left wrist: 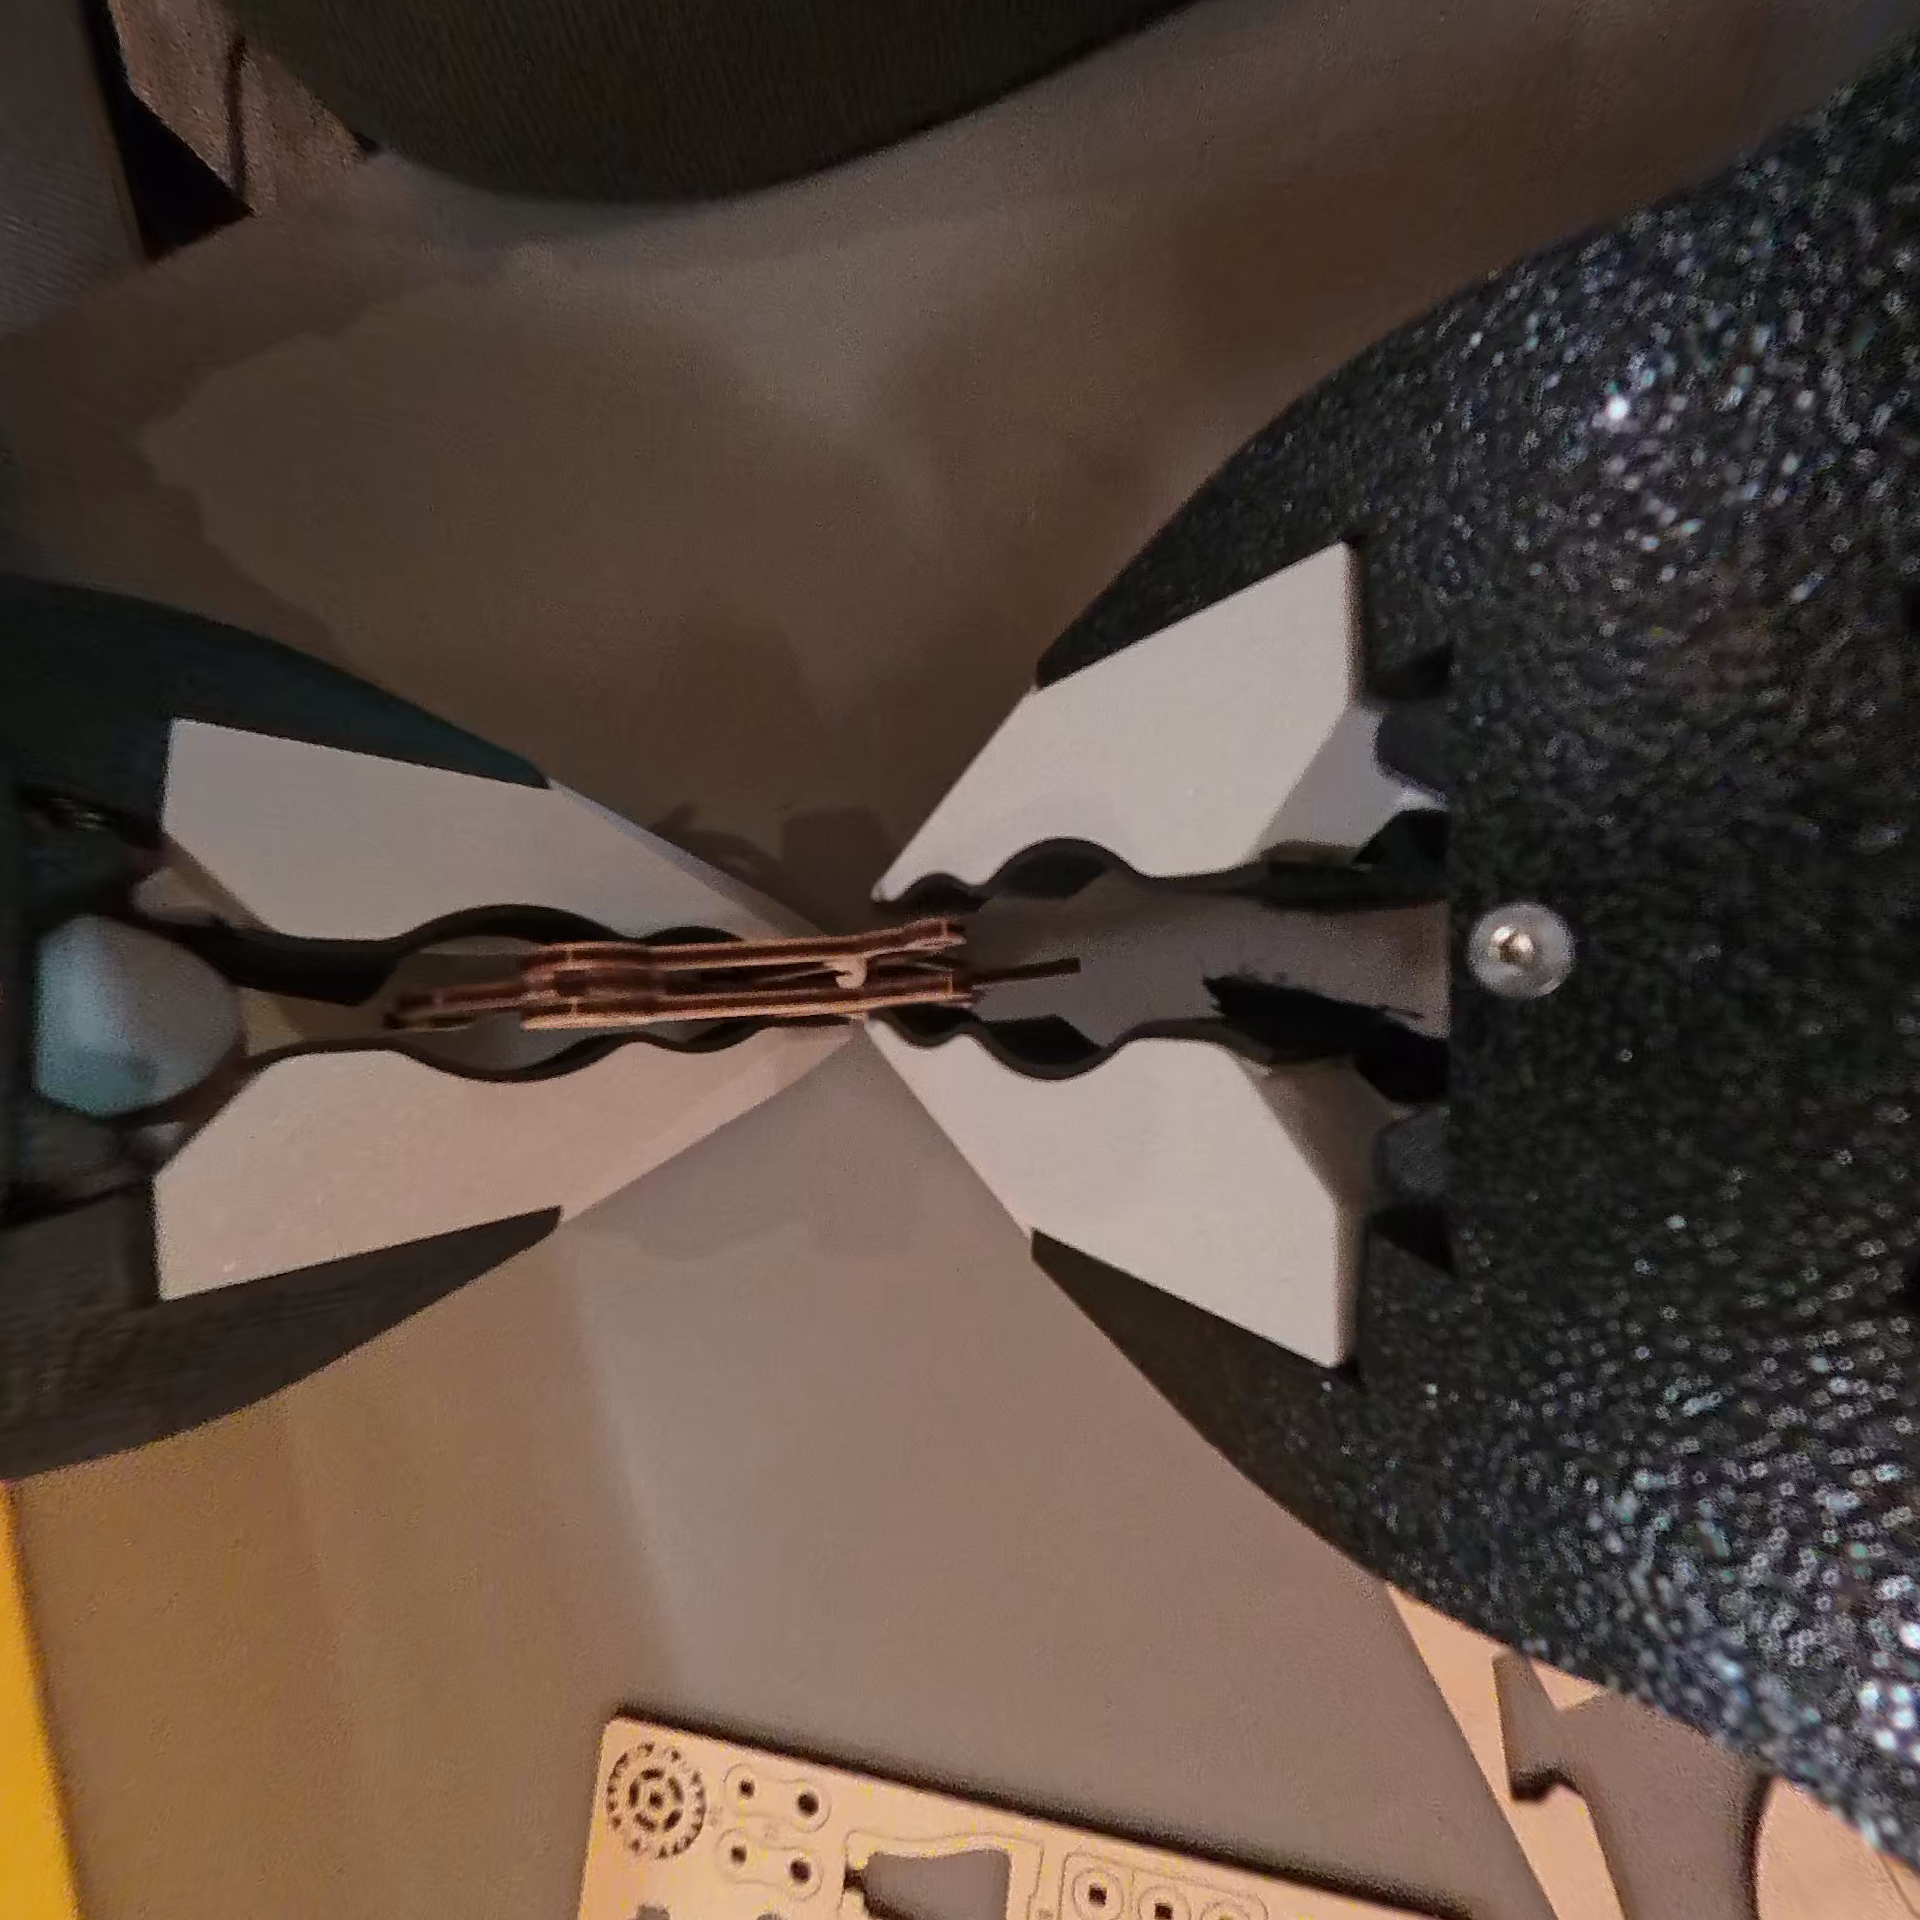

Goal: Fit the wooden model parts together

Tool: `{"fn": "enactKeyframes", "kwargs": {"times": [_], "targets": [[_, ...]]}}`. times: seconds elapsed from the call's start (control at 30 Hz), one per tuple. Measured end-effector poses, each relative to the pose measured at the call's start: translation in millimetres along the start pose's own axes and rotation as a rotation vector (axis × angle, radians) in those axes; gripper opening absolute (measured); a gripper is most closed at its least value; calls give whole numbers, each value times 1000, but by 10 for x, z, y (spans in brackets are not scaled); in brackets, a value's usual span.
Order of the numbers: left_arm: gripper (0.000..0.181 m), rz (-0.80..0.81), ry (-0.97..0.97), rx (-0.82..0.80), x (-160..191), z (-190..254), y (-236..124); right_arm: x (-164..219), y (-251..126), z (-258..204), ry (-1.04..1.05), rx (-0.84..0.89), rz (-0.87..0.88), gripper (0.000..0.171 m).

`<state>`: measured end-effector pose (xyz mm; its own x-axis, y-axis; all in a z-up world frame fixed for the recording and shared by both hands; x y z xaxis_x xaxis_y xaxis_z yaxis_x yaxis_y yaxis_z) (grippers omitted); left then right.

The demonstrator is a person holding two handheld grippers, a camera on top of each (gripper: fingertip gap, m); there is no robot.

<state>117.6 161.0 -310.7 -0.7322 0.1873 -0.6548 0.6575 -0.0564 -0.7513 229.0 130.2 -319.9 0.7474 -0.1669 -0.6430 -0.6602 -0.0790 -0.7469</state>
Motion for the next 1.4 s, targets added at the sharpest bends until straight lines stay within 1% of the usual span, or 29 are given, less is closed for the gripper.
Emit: {"fn": "enactKeyframes", "kwargs": {"times": [0.03, 0.23, 0.47, 0.57, 0.73, 0.8, 0.87, 0.93, 0.97, 1.0, 1.03, 1.13, 1.4], "targets": [[9, 6, 2, -10, -1, -13, -16, -1, 0, -1, -1, 0, 0, 8], [8, -6, -9, -28, 17, -25, -20, -3, 4, 13, 17, -7, 14, 8], [7, -20, 1, -35, 10, -9, -18, -19, 11, -15, 4, 23, -14, 8], [7, -20, -7, -36, 7, -12, -15, -8, 6, 4, 27, 4, 3, 8], [7, -24, 19, -50, 1, 5, -18, -48, 21, -47, -4, 60, -74, 8], [7, -19, 13, -47, 4, 0, -19, -37, 15, -29, 15, 40, -52, 8], [7, 1, 20, -32, 11, -15, -19, -28, 14, -22, 21, 34, -34, 8], [10, 35, -4, 29, 31, -31, -26, -29, 15, -26, 11, 38, -31, 8], [20, 42, -44, 82, 39, -38, -39, -26, 16, -23, 12, 39, -25, 8], [24, 38, -86, 116, 48, -55, -51, -26, 18, -19, 16, 36, -16, 8], [22, 32, -102, 121, 59, -75, -56, -27, 20, -15, 18, 33, -14, 8], [16, -7, -71, 94, 114, -88, -28, -31, 21, -19, 13, 39, -20, 8], [8, 16, -56, 68, 125, -94, 4, -20, 18, -8, 30, 26, -5, 8]]}}
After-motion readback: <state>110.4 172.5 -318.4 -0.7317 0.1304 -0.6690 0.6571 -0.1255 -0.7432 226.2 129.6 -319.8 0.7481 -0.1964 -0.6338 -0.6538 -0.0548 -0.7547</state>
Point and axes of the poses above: each gripper's, where its closed fingertips meet, y out along the fingers, x out of its underside, z = x × y across the jaws, the point moved 9 cm from there along -y, back along the fingers, and after that the axes turned 13 degrees about -x, right-handed, at the moved point
